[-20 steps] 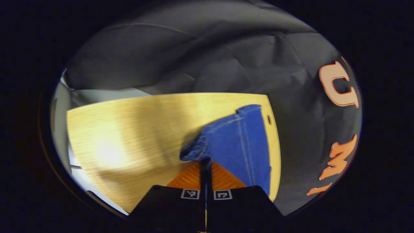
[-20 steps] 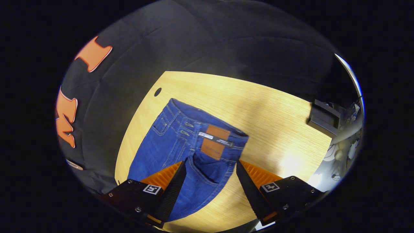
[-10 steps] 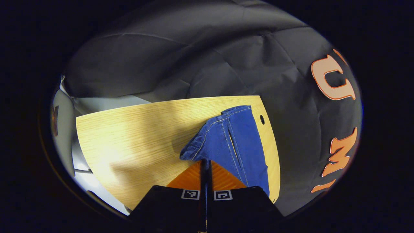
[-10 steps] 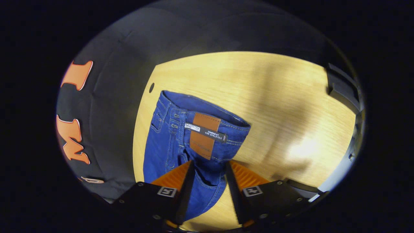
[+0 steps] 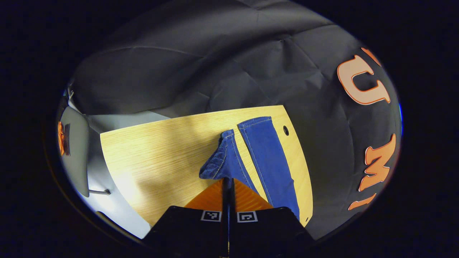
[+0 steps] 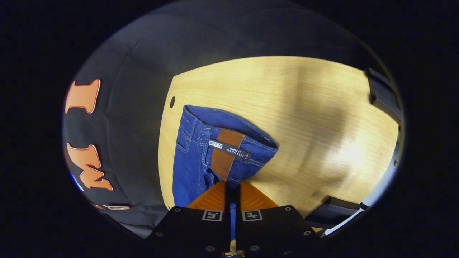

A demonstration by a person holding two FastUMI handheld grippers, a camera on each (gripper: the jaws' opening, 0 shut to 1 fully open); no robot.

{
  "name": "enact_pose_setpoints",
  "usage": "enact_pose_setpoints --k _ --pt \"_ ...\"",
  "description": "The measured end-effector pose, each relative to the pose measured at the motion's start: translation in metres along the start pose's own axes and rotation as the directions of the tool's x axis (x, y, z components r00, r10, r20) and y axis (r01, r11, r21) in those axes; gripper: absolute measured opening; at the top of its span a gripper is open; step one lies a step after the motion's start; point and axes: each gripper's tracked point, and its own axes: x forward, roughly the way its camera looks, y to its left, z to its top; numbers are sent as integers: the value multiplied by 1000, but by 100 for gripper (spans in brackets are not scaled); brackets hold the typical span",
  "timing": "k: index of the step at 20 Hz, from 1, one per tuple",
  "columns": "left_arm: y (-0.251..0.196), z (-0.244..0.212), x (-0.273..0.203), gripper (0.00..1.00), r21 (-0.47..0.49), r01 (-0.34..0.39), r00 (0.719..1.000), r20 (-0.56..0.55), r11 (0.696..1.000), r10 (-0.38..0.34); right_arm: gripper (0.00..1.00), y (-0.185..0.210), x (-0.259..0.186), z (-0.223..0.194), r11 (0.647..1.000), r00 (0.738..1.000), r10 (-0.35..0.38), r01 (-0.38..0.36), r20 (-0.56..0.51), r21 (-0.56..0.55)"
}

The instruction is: Grasp the waist and the cuffs of the jeans and fold them to make the two legs overlap; first hold the waist and fold one-third of the jeans toward the cuffs, then hold the cuffs and fold the remaining one-third in the same direction to finish folding.

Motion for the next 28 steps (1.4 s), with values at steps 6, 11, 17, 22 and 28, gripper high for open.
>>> enact_pose_setpoints --k 6,11,17,22,28 --pt "-26 28 2 2 -30 -23 995 -94 999 20 6 36 -18 6 997 998 -63 62 18 53" --pt "-71 54 31 1 15 -42 983 -178 999 44 6 68 -18 15 982 990 -142 140 6 127" --pt "-117 79 94 2 73 -55 963 -258 996 72 6 114 2 29 965 979 -205 201 10 171" --pt "-142 96 132 1 121 -49 956 -281 991 82 6 141 43 39 954 973 -228 231 -39 191" --pt "-169 99 178 10 336 -71 961 -230 939 155 6 166 97 46 960 968 -230 242 -98 140"
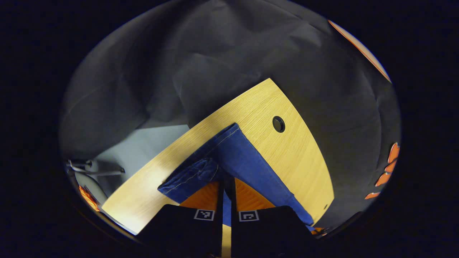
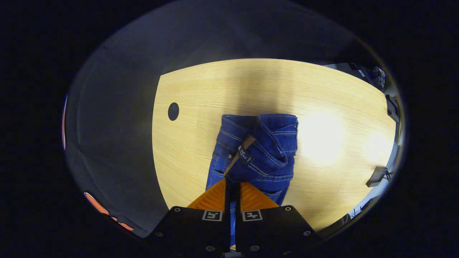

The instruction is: Grasp the waist and the cuffs of the jeans and fold them to make the two legs overlap; first hold the waist and fold one-third of the jeans toward the cuffs, then hold the cuffs and fold the remaining one-third in the same direction to finish folding.

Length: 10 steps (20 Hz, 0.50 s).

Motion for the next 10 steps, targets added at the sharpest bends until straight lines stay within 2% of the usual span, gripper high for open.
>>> enact_pose_setpoints --k 1,2,4,5,6,7,9,10 --pt "-8 2 -1 12 25 12 1000 20 1000 -13 6 2 1 1 999 1000 0 0 -3 -42" --pt "-14 8 -7 32 50 13 999 49 999 -16 6 7 3 1 995 1000 10 -11 -1 -96" --pt "-35 12 -14 72 117 38 992 117 992 -51 46 23 -6 4 975 995 96 -88 29 -204" --pt "-41 14 -20 73 156 35 987 150 987 -59 66 26 -13 6 962 992 121 -106 45 -251" --pt "-46 14 -25 78 199 25 982 181 980 -62 72 20 -24 12 952 989 124 -97 75 -291" --pt "-55 14 -32 89 244 17 973 220 970 -72 78 17 -31 18 941 986 122 -79 111 -329" --pt "-73 12 -47 84 327 4 955 279 945 -101 86 0 -44 26 925 978 98 -22 182 -379" --pt "-82 8 -55 94 364 4 945 304 932 -122 88 -17 -45 30 919 975 67 23 213 -393"
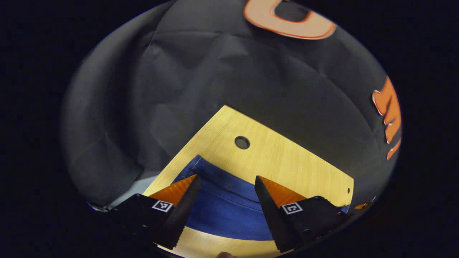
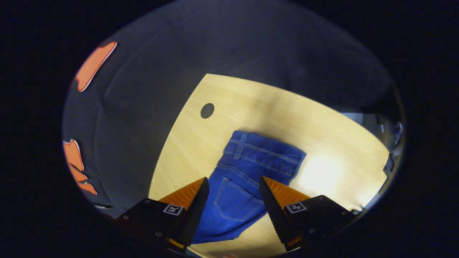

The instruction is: Grasp the waist and the cuffs of the jeans and fold them to make the two legs overlap; first hold the waist and fold one-third of the jeans toward the cuffs, then hold the cuffs and fold the remaining one-third in the same direction to finish folding.

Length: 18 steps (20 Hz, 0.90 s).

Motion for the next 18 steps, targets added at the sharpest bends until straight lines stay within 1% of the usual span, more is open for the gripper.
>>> enact_pose_setpoints --k 1,2,3,4,6,7,8,9,10,11,13,15,18 --pt "-9 2 -8 94 31 15 999 38 999 -16 91 -14 1 -5 999 1000 -27 27 3 -19" --pt "-18 6 -17 96 56 30 997 76 998 -35 92 -26 5 -14 998 999 -48 48 -4 -30" --pt "-26 9 -25 96 81 43 991 121 996 -53 96 -36 9 -24 998 998 -58 57 -20 -35" --pt "-32 12 -33 96 110 45 985 163 993 -63 96 -42 15 -31 998 998 -65 64 -28 -29" --pt "-42 15 -52 97 186 20 969 238 982 -64 98 -48 22 -32 998 998 -61 61 -16 -7" --pt "-54 16 -64 97 216 18 960 270 976 -77 98 -49 25 -31 998 998 -56 56 -8 -5" --pt "-62 19 -76 97 251 16 949 301 968 -93 98 -52 27 -28 998 998 -67 67 1 -4" --pt "-65 21 -88 100 284 3 937 336 959 -102 98 -53 31 -26 998 998 -69 69 15 -13" --pt "-74 22 -100 97 312 -5 923 366 950 -115 98 -54 35 -23 997 997 -74 75 27 -12" --pt "-83 24 -113 97 333 -12 911 392 943 -128 98 -52 38 -22 997 997 -73 74 29 -13" --pt "-96 24 -136 96 371 -10 892 424 929 -160 98 -53 47 -24 996 996 -90 90 24 -8" --pt "-103 22 -155 96 403 -22 876 448 915 -176 98 -53 55 -27 995 995 -99 99 15 -9" --pt "-120 15 -172 96 440 -37 865 463 897 -192 98 -55 64 -30 993 993 -114 114 16 2"
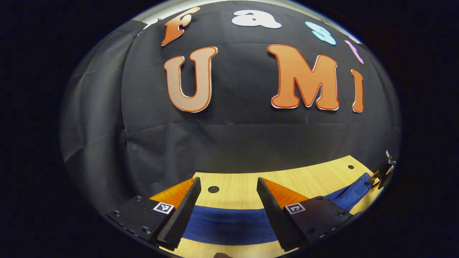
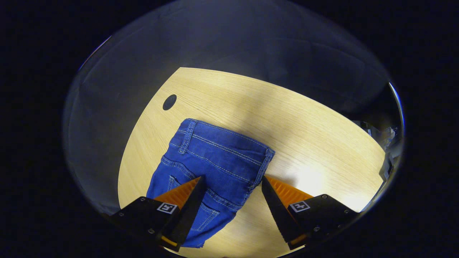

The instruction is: Grasp the waist and the cuffs of the jeans and fold them to make the two legs overlap; first hold the waist and fold one-third of the jeans toward the cuffs, then hold the cuffs and fold the remaining one-third in the same direction to finish folding.

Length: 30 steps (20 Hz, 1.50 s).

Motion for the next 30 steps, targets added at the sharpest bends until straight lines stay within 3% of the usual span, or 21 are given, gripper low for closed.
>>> enact_pose_setpoints --k 2,4,7,14,21,26,30 --pt "-9 -3 -9 96 13 9 1000 -5 1000 -9 94 0 2 0 1000 1000 8 -7 15 -27" --pt "-18 -5 -15 96 11 20 1000 -15 1000 -19 72 7 4 -1 999 999 32 -31 10 -42" --pt "-22 -8 -20 96 14 25 1000 -17 1000 -25 27 16 -1 2 998 998 53 -51 44 -39" --pt "-26 -6 -25 96 11 49 999 1 999 -49 27 34 -55 -4 984 983 137 -120 125 -129" --pt "-24 -10 -25 96 -5 74 997 3 997 -74 27 79 -126 -13 948 947 245 -189 209 -257" --pt "-8 -23 -23 96 -45 72 997 -17 996 -73 26 124 -166 -21 891 916 336 -233 218 -390" --pt "12 -35 -22 96 -78 46 998 -38 996 -49 26 169 -189 -56 831 897 400 -269 187 -488"
